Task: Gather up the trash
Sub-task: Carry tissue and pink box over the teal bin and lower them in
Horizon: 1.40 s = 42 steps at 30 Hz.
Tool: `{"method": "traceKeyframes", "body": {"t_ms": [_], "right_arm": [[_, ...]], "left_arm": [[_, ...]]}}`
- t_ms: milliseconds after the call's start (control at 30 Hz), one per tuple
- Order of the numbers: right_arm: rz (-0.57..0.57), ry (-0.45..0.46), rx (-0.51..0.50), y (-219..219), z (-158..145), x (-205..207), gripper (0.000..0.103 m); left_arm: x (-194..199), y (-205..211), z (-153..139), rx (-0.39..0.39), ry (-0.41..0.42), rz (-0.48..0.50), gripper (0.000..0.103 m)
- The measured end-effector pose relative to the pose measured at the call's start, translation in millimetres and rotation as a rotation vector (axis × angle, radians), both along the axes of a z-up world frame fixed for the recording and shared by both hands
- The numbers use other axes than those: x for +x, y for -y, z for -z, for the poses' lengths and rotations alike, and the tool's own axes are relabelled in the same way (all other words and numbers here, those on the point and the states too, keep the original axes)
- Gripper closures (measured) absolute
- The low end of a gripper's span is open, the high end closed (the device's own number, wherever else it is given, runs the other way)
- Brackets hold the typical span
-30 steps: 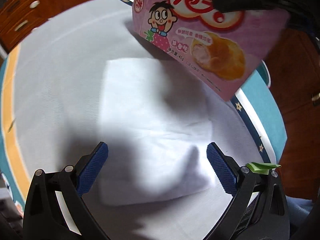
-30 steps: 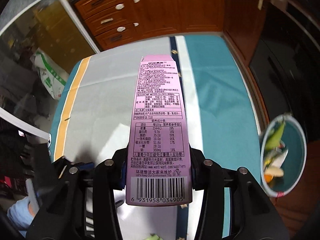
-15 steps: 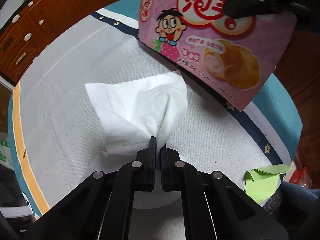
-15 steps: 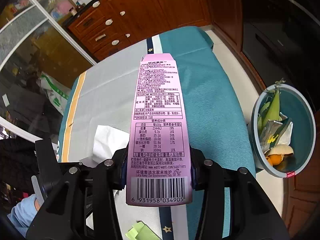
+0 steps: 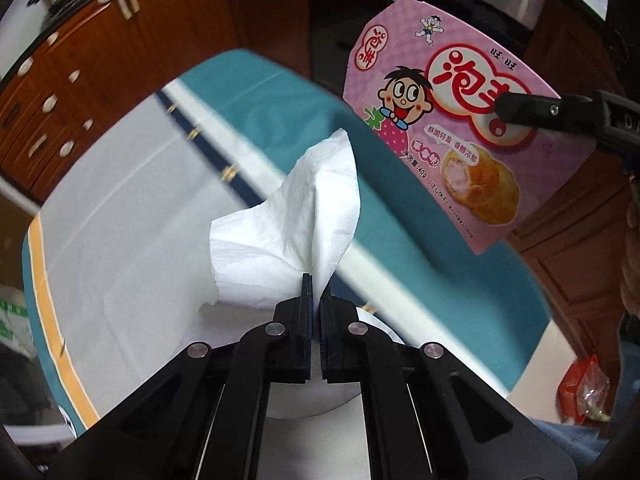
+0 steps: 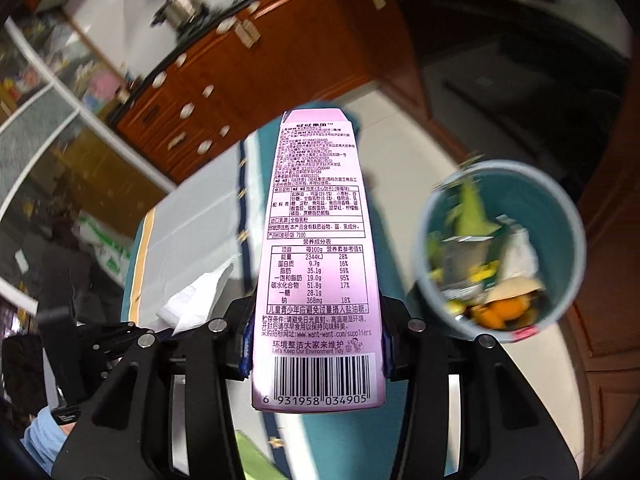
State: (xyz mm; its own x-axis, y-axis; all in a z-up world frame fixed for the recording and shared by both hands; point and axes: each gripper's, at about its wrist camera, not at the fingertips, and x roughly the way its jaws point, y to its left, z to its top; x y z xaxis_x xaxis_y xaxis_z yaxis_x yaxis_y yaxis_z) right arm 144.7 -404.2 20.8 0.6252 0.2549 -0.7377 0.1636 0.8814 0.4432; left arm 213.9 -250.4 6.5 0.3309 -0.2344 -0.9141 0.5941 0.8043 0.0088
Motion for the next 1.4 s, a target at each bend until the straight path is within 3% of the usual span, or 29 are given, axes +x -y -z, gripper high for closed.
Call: {"method": "traceKeyframes", "body": {"t_ms": [167,300,433,633,800,1100,1300,1400], "right_arm": [[0.152,0.03,-0.085,59,-13,-30,0.06],[0.259,0.005,-0.128,104,-4,-45,0.06],[0.321,-0.038,-0.152,136,20,-45,0.06],[0.313,-0.114,-0.139,156,60,-26,0.06],[0.28,-0.146,-0.119,163,88,-9,0.06],[0.237,-0.138,-0.113,162,91,9,0.06],[0.146,-0.226,-0.041,171,88,20,0.06],[0.112,-0.273,-0.066,173,92,22,0.06]], "left_arm": [[1,78,-21,-0.04,0.001,0.106,0.1],[2,139,-19,-0.057,-0.03,0.171,0.1],[11,193,-5,-0.066,-0.078,0.218,0.1],[36,251,33,-0.055,-0.154,0.241,0.1],[55,276,65,-0.039,-0.205,0.227,0.099],[82,289,110,-0.025,-0.294,0.207,0.099],[91,292,121,-0.028,-0.328,0.209,0.099],[92,297,126,-0.014,-0.33,0.213,0.099]]}}
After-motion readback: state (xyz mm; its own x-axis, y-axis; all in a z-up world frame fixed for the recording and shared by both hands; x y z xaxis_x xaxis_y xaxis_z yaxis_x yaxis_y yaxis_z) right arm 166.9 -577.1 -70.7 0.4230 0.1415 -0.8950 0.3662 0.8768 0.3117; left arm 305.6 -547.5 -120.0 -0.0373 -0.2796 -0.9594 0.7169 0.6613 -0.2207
